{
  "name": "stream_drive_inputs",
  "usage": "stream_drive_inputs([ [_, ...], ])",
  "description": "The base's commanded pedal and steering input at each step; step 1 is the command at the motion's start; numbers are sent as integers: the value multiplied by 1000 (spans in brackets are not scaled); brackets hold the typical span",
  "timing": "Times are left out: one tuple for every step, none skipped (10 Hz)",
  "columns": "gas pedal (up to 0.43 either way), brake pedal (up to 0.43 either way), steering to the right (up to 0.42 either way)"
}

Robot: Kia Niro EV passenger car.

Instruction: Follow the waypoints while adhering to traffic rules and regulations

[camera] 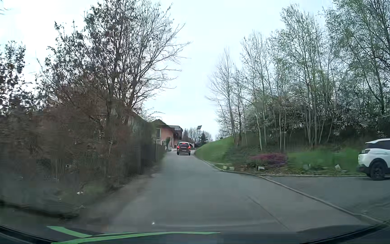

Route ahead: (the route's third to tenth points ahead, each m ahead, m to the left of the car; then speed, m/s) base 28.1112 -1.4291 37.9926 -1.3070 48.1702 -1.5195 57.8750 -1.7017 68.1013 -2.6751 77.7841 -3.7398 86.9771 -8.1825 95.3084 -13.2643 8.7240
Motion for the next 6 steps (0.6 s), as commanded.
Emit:
stream_drive_inputs([
  [197,0,-16],
  [197,0,-16],
  [197,0,-16],
  [189,0,-16],
  [177,0,-15],
  [177,0,-15],
])
